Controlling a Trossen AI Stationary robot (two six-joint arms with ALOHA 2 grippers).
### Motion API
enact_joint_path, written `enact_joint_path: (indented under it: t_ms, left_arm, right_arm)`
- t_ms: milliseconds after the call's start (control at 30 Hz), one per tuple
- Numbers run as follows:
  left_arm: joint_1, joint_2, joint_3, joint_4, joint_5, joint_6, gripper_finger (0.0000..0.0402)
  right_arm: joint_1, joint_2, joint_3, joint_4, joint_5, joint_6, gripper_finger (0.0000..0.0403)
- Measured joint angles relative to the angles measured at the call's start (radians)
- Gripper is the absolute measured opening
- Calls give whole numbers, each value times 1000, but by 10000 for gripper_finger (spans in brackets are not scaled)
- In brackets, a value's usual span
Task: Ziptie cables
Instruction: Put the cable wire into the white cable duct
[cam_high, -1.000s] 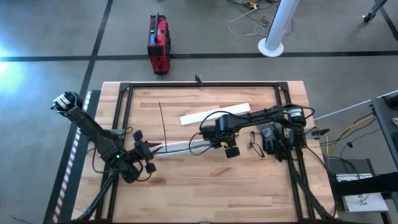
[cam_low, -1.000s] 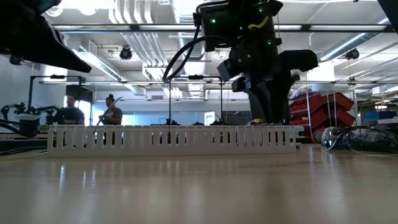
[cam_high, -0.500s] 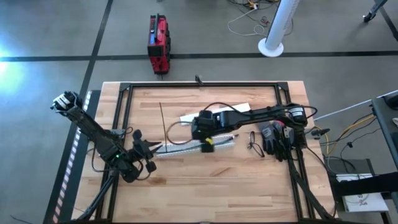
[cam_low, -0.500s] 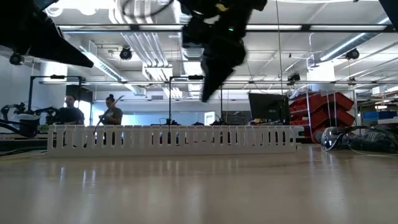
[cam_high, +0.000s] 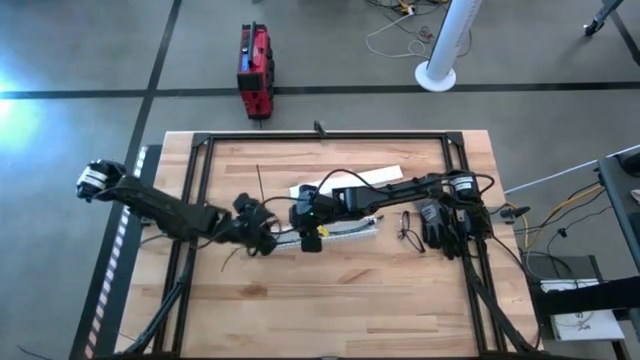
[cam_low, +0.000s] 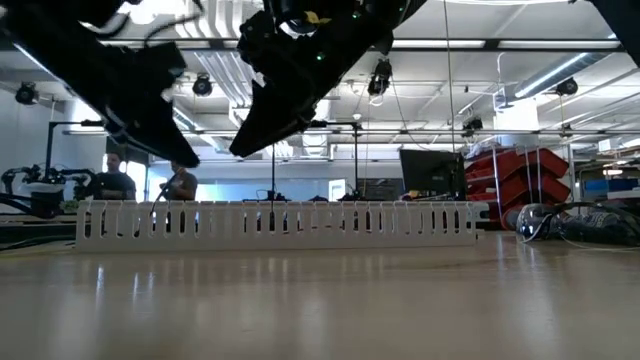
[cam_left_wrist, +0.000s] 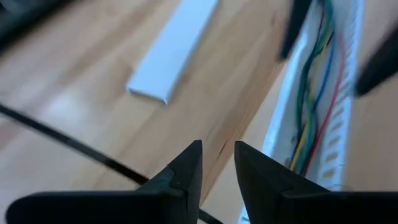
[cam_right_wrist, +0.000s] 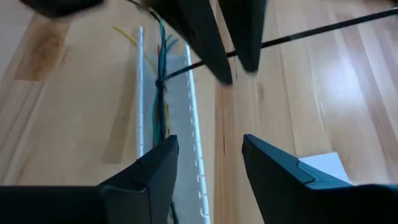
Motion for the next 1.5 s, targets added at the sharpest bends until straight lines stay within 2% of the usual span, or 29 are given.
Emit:
enact_joint_path:
  t_ms: [133,300,633,800,1133,1300,1500]
  left_arm:
    - [92,51,6,-5,152,14,68]
    - [96,82,39,-38,236,20,53]
    - [85,77,187,-436,370,0,31]
    - [59,77,213,-526,415,-26,29]
    - [-28,76,162,-529,428,-137,27]
    - [-46,77,121,-519,399,-190,24]
    - [-48,77,63,-424,336,-198,24]
  right_arm:
    - [5,-2,0,-77,-4,-2,169]
    - [6,0,0,-160,-10,-6,170]
    - [30,2,0,-171,-40,-21,170]
    - [31,2,-2,-180,-62,-28,170]
    - [27,2,-2,-186,-54,-17,170]
    - [27,2,-2,-187,-54,-12,170]
    - [27,2,-2,-186,-54,-10,170]
